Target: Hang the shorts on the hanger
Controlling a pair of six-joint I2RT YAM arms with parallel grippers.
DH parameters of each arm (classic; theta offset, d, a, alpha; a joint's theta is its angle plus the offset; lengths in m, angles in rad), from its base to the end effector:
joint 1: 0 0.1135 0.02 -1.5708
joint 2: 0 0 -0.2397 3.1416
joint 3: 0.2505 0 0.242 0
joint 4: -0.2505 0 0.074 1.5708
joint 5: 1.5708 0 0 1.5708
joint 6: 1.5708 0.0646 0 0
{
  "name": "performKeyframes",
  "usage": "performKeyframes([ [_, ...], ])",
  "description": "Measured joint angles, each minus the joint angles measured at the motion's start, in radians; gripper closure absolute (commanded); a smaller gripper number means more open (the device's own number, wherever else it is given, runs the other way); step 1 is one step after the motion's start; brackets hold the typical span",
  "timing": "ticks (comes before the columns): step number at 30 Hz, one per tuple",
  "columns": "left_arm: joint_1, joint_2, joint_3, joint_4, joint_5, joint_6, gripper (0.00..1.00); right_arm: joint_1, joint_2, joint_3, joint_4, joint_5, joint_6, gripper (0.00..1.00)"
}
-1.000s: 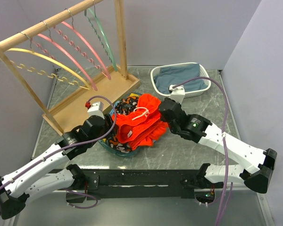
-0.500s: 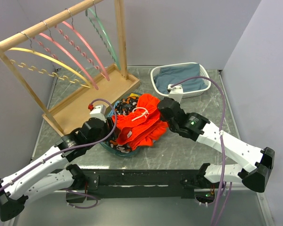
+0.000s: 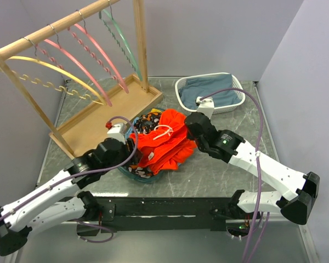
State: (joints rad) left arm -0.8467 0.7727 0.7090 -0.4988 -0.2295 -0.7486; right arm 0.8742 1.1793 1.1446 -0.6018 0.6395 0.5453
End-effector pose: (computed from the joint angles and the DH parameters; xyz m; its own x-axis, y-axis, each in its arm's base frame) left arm 0.1448 -0.1416 0.2528 -0.6685 -0.2445 -0.7023 0.2006 0.8501 -0.4869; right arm 0.2003 0.1794 0.3121 -0.4856 0.0682 -0.8715 -0.0651 0.9914 0.1138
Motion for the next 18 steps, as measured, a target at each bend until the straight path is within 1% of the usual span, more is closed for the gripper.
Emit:
performKeyframes([
  [3,-0.018,0.058,-0.003,-0.005,-0.015,-0.009,0.41,-0.002,0.0,0.0,0.003,-0.005,-0.003,1.0],
  [5,-0.026,0.082,-0.003,-0.008,-0.037,-0.024,0.43,-0.003,0.0,0.0,0.003,-0.006,-0.004,1.0],
  [7,-0.03,0.096,-0.003,-0.008,-0.076,-0.043,0.58,-0.005,0.0,0.0,0.003,-0.008,-0.004,1.0],
  [8,-0.03,0.105,-0.002,-0.011,-0.099,-0.058,0.68,-0.005,0.0,0.0,0.003,-0.008,-0.004,1.0],
  [9,-0.03,0.113,-0.002,-0.016,-0.123,-0.074,0.88,-0.005,0.0,0.0,0.003,-0.009,-0.004,1.0],
  [10,-0.03,0.124,0.003,-0.031,-0.156,-0.088,0.96,-0.005,0.0,0.0,0.002,-0.009,-0.005,1.0],
  [11,-0.03,0.138,0.013,-0.051,-0.186,-0.101,0.99,-0.005,0.0,0.001,0.002,-0.009,-0.005,1.0],
  [13,-0.03,0.159,0.054,-0.102,-0.236,-0.113,0.99,-0.005,0.0,0.017,-0.018,-0.011,-0.011,1.0],
  [15,-0.03,0.175,0.153,-0.17,-0.281,-0.101,0.99,-0.006,0.0,0.058,-0.044,-0.013,-0.021,1.0],
  [16,-0.03,0.176,0.249,-0.204,-0.298,-0.079,0.99,-0.007,0.0,0.098,-0.063,-0.013,-0.029,1.0],
  [18,-0.03,0.174,0.359,-0.214,-0.307,-0.047,0.99,-0.009,-0.001,0.212,-0.087,-0.009,-0.054,1.0],
])
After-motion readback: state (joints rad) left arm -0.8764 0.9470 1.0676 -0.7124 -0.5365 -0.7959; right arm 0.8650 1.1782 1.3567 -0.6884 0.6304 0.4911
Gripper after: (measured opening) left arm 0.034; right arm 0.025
